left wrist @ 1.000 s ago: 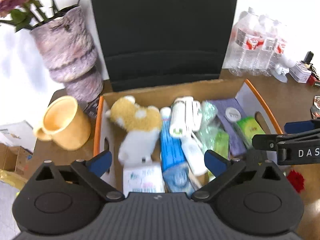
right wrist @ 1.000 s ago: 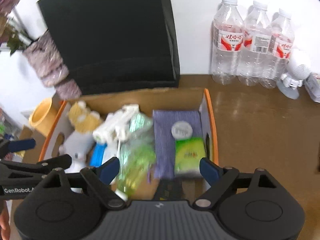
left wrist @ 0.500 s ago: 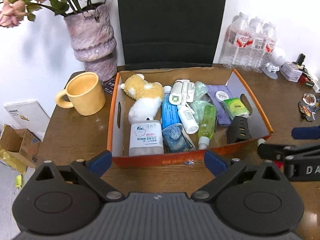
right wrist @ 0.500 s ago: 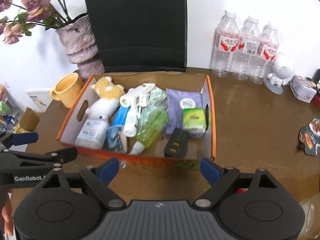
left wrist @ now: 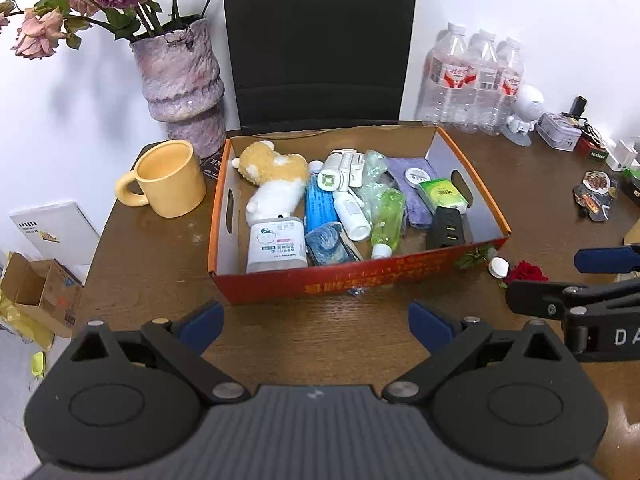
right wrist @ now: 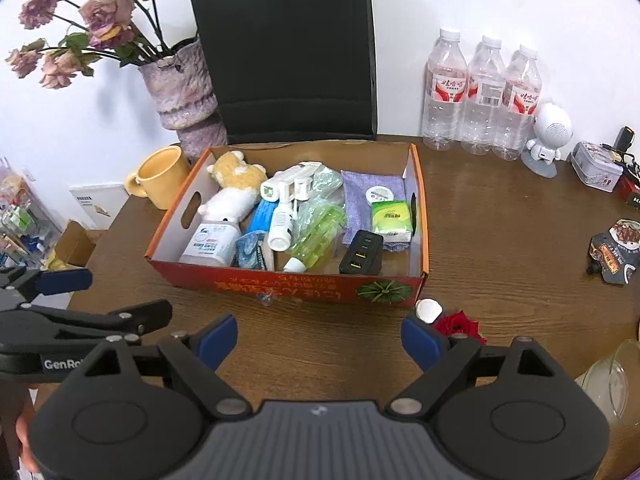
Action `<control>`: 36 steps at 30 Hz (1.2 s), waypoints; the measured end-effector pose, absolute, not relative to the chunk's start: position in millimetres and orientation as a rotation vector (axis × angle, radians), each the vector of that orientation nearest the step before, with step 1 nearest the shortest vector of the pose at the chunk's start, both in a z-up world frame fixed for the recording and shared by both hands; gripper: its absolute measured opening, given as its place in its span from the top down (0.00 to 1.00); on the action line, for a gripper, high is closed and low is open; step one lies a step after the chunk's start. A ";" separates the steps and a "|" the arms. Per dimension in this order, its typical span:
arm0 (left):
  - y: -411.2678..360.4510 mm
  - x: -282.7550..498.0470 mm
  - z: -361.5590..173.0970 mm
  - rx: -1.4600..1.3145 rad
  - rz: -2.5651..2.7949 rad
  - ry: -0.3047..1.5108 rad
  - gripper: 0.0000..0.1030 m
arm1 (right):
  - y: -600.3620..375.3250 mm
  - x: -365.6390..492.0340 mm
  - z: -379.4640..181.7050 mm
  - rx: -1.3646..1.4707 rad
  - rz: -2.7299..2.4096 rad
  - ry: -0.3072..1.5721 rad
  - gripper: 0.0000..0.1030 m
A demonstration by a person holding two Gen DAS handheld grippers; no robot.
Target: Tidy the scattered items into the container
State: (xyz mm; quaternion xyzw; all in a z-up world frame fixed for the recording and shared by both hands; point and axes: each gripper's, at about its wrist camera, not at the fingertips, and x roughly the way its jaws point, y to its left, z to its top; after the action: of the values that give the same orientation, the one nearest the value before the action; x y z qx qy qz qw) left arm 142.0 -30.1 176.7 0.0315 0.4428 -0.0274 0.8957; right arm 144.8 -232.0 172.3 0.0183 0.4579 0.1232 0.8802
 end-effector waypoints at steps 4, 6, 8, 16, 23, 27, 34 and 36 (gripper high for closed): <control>-27.4 121.4 170.8 0.055 -0.056 0.875 0.01 | -232.6 129.8 165.2 0.055 0.248 0.938 0.13; -24.7 105.8 166.9 0.055 -0.060 0.810 0.01 | -230.4 116.0 159.5 0.056 0.256 0.908 0.13; -21.6 85.4 158.8 0.059 -0.035 0.742 0.01 | -226.6 97.9 151.4 0.035 0.272 0.863 0.12; -2.5 17.4 115.1 -0.029 -0.005 0.574 0.00 | -229.3 35.1 86.9 0.057 0.280 0.714 0.12; -6.4 -2.8 45.3 -0.005 -0.061 0.608 0.00 | -233.9 13.7 33.1 0.065 0.192 0.664 0.12; -9.8 -2.7 23.6 -0.004 -0.079 0.622 0.00 | -232.6 7.8 20.1 0.078 0.193 0.644 0.11; -15.5 9.2 8.0 0.053 -0.041 0.682 0.00 | -213.6 9.6 2.6 -0.052 0.140 0.600 0.02; -15.6 11.9 7.2 0.053 -0.044 0.688 0.00 | -210.0 13.0 -1.6 -0.071 0.147 0.623 0.02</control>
State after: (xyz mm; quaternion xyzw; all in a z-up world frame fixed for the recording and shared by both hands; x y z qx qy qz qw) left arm 11.9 -15.6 7.2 0.0260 0.3370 -0.0215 0.9409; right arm 13.0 -210.0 -1.6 -0.0349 0.3060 0.0725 0.9486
